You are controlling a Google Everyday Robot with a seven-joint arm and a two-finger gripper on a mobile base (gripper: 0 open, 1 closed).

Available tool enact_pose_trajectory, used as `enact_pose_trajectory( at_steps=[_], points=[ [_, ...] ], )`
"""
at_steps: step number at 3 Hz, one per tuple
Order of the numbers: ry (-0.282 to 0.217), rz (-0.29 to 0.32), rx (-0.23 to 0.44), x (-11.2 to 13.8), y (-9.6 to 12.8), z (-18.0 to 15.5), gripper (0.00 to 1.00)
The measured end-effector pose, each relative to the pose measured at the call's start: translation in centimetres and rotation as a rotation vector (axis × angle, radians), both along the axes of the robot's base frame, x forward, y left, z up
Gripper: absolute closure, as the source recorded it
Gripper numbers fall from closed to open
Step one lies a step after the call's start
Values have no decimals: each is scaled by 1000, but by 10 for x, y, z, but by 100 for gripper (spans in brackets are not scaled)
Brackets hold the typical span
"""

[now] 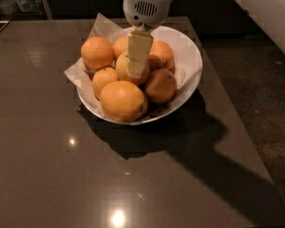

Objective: Pick orange from white bowl

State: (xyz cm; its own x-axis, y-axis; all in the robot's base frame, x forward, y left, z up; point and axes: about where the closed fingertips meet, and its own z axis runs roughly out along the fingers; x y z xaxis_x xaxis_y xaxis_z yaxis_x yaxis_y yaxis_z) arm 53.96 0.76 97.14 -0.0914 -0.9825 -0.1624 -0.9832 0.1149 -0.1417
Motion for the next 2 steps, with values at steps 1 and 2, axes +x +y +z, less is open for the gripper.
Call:
enact_pose_trajectory(
  at_steps=[1, 2],
  points=[
    [3, 4, -18, 2, 2, -5, 29],
    [14, 6, -35, 5, 4, -13, 29]
  ],
)
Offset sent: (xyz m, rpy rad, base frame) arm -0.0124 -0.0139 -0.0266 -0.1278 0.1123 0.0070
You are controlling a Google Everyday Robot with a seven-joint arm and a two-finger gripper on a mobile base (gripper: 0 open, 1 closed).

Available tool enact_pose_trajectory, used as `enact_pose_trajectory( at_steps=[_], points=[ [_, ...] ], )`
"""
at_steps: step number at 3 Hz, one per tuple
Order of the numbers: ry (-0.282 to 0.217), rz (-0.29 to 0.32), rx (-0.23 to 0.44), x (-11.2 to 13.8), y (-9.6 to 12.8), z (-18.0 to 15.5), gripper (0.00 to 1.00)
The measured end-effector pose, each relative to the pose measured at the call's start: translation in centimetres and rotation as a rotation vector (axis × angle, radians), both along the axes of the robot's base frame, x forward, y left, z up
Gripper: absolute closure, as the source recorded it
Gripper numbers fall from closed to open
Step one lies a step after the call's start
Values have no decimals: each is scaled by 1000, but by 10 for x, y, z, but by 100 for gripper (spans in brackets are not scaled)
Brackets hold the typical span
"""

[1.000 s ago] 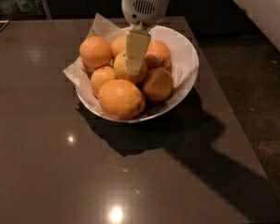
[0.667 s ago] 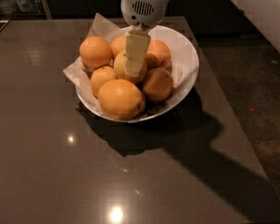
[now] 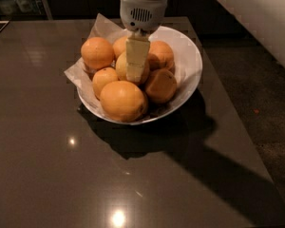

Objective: Pick orange from white bowl

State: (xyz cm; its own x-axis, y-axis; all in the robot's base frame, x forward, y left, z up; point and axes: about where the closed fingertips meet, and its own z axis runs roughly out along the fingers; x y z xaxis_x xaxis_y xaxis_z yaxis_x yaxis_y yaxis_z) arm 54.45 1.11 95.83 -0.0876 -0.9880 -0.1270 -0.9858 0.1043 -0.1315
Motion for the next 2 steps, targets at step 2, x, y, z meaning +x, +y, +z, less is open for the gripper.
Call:
enact_pose_trajectory(
  at_steps=[2],
  points=[
    [30, 4, -28, 6, 1, -18, 28]
  ],
)
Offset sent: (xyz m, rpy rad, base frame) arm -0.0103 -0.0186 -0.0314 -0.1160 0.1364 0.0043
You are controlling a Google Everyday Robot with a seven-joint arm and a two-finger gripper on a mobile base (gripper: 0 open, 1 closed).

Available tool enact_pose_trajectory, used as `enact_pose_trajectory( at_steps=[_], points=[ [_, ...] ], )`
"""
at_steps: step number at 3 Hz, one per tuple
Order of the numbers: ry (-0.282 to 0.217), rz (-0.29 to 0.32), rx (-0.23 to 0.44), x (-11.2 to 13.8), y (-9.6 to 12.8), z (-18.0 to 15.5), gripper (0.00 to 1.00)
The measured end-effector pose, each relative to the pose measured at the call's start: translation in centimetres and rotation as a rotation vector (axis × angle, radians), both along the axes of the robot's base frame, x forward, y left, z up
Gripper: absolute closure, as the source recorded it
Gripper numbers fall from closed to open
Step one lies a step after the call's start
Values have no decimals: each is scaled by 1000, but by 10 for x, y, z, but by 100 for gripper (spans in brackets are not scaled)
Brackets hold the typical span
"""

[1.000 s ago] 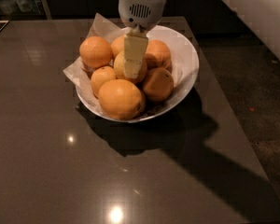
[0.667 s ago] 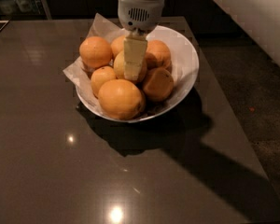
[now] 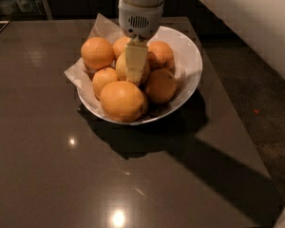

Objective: Pick orange from white bowl

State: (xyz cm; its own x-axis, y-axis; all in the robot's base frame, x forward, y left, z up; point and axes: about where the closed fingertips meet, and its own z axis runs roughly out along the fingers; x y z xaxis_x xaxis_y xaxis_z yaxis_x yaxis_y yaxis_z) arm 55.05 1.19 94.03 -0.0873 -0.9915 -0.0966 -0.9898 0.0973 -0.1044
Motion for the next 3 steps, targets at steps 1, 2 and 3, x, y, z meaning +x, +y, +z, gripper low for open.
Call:
enact_pose_trajectory(
  at_steps=[1, 2, 3],
  points=[
    [6, 0, -11, 4, -1, -8, 46],
    [6, 0, -11, 4, -1, -8, 70],
    [-49, 0, 28, 3, 0, 0, 93]
  ],
)
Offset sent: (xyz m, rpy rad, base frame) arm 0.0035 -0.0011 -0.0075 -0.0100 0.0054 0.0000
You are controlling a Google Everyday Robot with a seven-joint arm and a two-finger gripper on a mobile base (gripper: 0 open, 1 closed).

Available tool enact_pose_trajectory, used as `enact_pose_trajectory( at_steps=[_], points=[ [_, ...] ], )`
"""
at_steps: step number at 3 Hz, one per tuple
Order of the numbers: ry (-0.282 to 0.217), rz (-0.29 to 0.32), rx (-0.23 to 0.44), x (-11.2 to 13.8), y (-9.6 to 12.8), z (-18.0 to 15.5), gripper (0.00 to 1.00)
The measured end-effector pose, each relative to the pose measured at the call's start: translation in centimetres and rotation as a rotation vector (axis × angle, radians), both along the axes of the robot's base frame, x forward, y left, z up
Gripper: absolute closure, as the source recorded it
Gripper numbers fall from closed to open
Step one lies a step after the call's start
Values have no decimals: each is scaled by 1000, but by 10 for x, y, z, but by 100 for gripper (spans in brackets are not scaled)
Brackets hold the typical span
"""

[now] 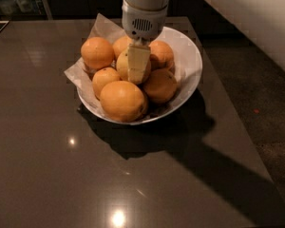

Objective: Pick orange from white bowl

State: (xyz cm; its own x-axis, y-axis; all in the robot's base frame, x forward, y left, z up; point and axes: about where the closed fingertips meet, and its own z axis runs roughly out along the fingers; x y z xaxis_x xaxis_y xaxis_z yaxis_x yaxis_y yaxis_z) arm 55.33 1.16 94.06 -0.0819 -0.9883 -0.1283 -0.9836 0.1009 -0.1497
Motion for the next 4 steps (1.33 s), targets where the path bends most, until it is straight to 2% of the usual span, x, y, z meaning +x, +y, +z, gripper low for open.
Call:
enact_pose_trajectory(
  at_steps=[1, 2, 3, 4],
  points=[
    [-88, 24, 117, -23, -12, 30, 100],
    [-144, 43, 259, -48, -32, 60, 100],
    [-176, 81, 366, -72, -43, 82, 100],
    [-187, 154, 453, -98, -44, 95, 100]
  ],
)
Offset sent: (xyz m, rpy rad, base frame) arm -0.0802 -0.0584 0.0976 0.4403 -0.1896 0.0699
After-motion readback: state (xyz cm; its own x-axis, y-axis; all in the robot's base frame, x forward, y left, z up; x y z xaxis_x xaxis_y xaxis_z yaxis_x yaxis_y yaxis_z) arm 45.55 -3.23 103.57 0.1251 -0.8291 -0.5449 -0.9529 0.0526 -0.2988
